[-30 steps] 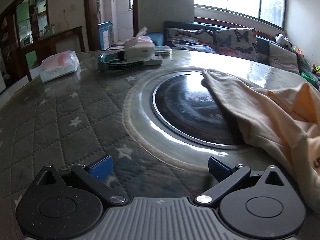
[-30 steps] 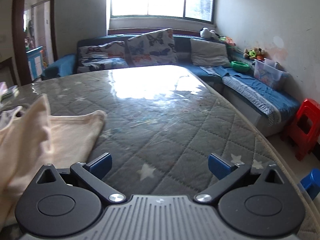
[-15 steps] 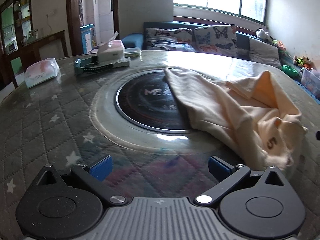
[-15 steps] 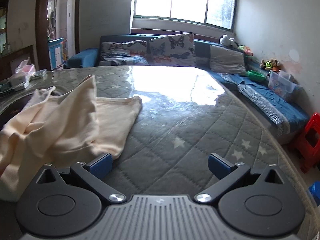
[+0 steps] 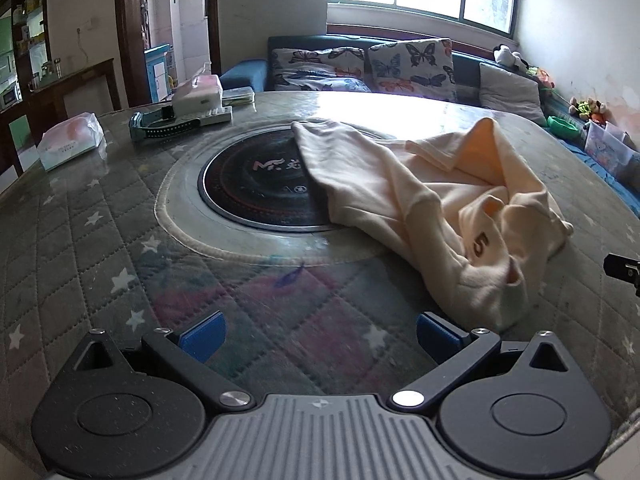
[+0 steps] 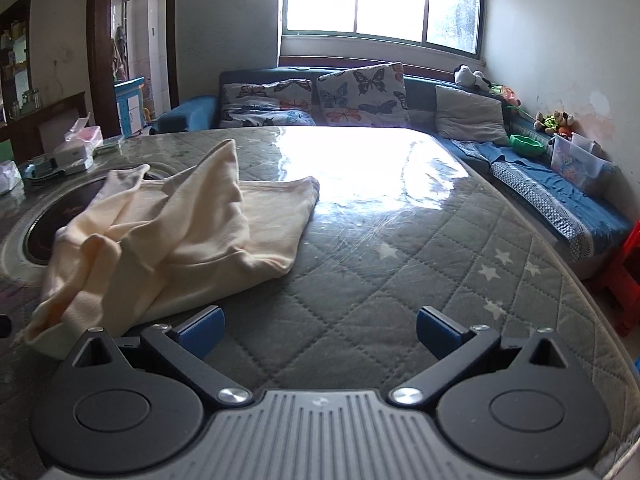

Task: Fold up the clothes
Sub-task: 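Move both tools toward the crumpled cream shirt on the table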

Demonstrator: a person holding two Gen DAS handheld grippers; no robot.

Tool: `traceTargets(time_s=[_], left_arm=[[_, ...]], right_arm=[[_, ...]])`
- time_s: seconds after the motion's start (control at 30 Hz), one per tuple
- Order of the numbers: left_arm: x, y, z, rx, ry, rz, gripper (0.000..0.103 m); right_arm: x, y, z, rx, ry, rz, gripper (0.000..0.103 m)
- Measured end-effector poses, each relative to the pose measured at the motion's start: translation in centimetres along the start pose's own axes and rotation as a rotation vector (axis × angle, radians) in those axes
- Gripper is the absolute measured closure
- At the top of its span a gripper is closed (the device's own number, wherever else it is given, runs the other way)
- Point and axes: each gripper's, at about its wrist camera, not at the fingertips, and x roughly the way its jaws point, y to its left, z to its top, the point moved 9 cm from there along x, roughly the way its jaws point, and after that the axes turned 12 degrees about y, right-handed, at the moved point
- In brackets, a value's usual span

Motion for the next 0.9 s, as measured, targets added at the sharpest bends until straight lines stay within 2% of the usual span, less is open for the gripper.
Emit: traceTargets(time_s=[0.33,0.9], left_arm=[[-1.2,-1.6,-0.8,0.044,-0.008,0.001,0.000],[-1.3,-2.3,-0.1,0.065,-0.006,-0.009,0.000]], right_arm=[[-2.0,1.1,-0.7,-0.015,-0.035,0.028,0.000],[-2.2,2.4,0.1,-0.053,-0.052,0.053,0.000]])
